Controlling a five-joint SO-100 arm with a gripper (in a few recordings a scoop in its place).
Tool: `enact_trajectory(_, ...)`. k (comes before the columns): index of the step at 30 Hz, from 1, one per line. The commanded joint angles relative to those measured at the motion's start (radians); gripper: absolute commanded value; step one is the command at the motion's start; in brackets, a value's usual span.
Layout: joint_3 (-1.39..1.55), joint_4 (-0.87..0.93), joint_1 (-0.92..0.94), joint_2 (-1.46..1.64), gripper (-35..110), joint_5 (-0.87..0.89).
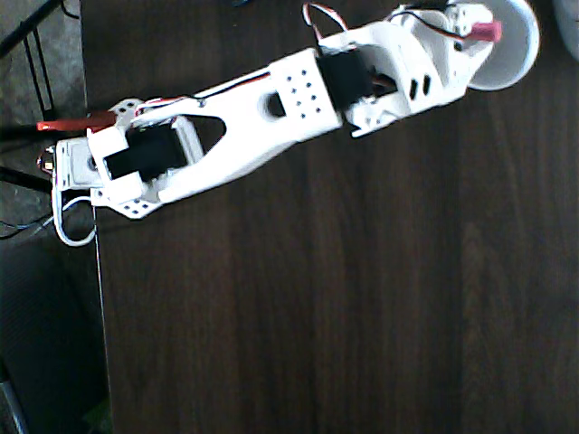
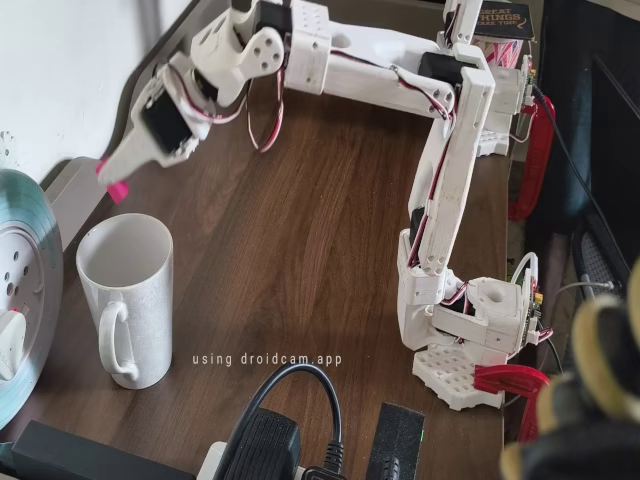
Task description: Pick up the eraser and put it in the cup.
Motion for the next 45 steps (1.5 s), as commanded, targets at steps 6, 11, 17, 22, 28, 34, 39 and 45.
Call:
enact_trajectory(6,-0.038,0.032,0.015,-0.067,0,0.023)
enact_trajectory(11,-0.04,0.0,0.008,-0.1,0,0.031)
enact_trajectory(17,-0.048,-0.032,0.009,-0.106,18,0.074)
enact_trajectory(22,-0.058,-0.035,0.014,-0.101,23,0.081)
enact_trajectory(28,-0.058,-0.005,0.005,-0.017,20,0.069)
enact_trajectory(34,-0.057,0.1,-0.021,0.19,14,0.114)
enact_trajectory(39,-0.005,0.272,0.048,0.379,0,0.193)
enact_trajectory(45,0.505,0.258,0.156,0.93,0,0.021)
